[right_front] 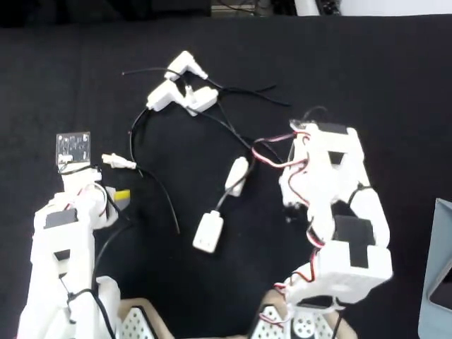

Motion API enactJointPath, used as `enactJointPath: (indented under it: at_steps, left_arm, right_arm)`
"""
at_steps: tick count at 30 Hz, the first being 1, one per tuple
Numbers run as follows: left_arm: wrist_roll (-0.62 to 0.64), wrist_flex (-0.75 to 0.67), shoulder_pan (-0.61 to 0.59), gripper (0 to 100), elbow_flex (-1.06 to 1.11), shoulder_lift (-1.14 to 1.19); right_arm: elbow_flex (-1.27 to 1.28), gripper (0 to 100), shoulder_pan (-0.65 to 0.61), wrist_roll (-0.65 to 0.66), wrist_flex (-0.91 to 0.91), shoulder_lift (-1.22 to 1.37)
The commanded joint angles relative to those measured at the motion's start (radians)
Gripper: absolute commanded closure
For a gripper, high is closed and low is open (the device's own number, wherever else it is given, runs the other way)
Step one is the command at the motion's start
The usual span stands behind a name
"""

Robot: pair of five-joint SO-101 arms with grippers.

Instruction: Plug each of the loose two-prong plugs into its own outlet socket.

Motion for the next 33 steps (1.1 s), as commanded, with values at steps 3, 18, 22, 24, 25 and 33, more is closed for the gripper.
enactJointPath:
  at_steps: [3,18,22,24,25,33]
  left_arm:
    - [0.002,-0.02,-0.001,68,-0.008,-0.02]
    - [0.002,-0.02,-0.001,68,-0.008,-0.02]
    - [0.002,-0.02,-0.001,68,-0.008,-0.02]
    - [0.002,-0.02,-0.001,68,-0.008,-0.02]
    - [0.002,-0.02,-0.001,68,-0.008,-0.02]
    - [0.002,-0.02,-0.002,68,-0.008,-0.02]
  right_arm:
    - [-0.054,94.9,0.005,-0.015,-0.002,-0.004]
    - [-0.245,79.3,0.003,-0.192,0.18,0.015]
    - [-0.26,81.2,-0.014,-0.195,0.167,0.084]
    - [-0.272,81.1,-0.028,-0.195,0.164,0.128]
    - [-0.285,81.1,-0.034,-0.195,0.164,0.15]
    - [-0.374,81.1,-0.037,-0.241,0.169,0.257]
